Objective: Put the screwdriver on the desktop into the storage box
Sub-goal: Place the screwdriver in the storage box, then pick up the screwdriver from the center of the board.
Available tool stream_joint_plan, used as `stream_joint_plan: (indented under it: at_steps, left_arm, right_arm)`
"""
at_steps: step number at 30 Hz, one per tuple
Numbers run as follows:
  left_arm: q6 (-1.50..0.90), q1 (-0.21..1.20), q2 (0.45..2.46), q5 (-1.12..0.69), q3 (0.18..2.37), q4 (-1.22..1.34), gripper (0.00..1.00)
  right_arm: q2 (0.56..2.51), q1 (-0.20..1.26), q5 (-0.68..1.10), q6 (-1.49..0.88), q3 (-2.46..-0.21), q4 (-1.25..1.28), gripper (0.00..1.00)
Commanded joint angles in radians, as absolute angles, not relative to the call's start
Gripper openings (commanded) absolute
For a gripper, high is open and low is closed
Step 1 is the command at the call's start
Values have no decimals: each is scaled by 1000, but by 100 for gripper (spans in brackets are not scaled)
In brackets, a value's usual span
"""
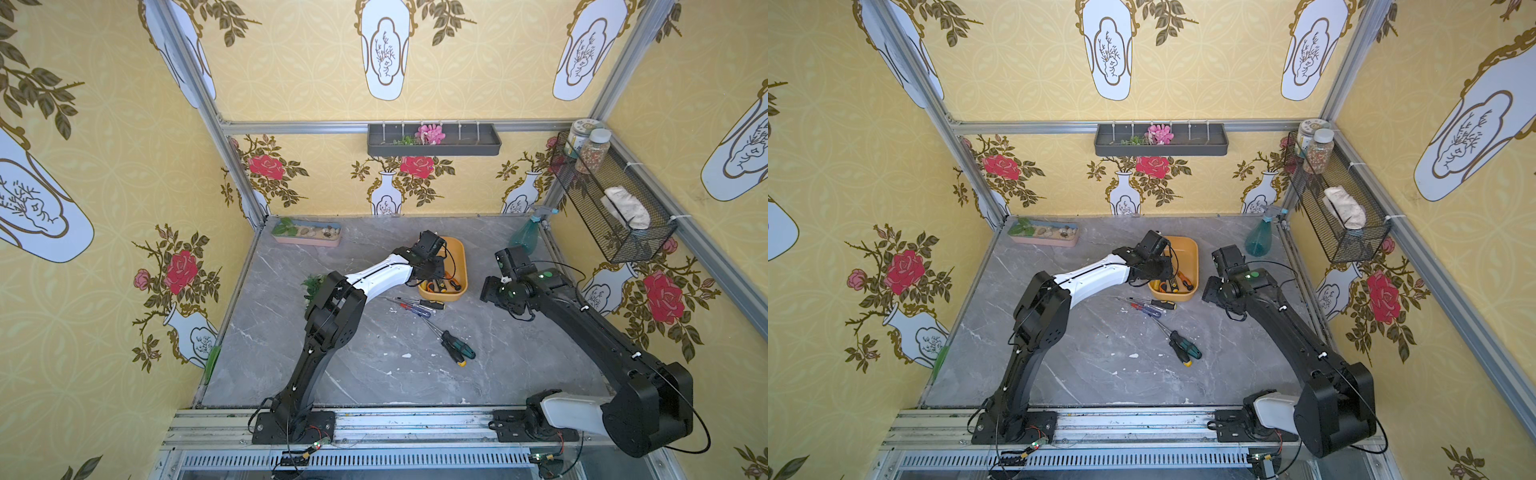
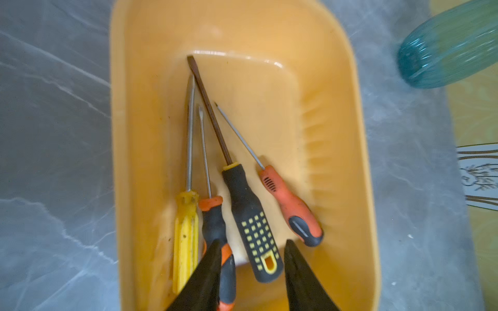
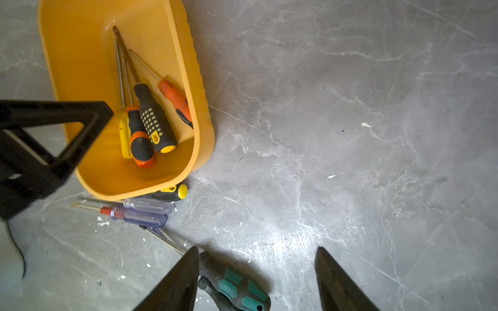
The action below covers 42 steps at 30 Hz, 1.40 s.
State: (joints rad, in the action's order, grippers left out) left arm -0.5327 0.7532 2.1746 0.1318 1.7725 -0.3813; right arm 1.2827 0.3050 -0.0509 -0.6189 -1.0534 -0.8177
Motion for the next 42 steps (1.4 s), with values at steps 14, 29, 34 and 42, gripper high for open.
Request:
stream_joint_plan:
  at_steps: [14, 29, 34, 42]
  left_arm:
    - [-791, 752, 1521, 318, 992, 187, 43]
    - [-989, 739, 1316, 405, 720, 156, 45]
    - [-996, 732, 1298, 418, 708, 143, 46]
    - [-1001, 726, 1270, 438, 688, 135, 46]
  right_arm:
    - [1520, 849, -26, -595, -1109, -971, 64]
    - [1666, 856, -54, -576, -1039, -865, 52]
    - [1689, 856, -77, -569, -1038, -859, 51]
    - [1723, 858, -95, -543, -1050, -856, 50]
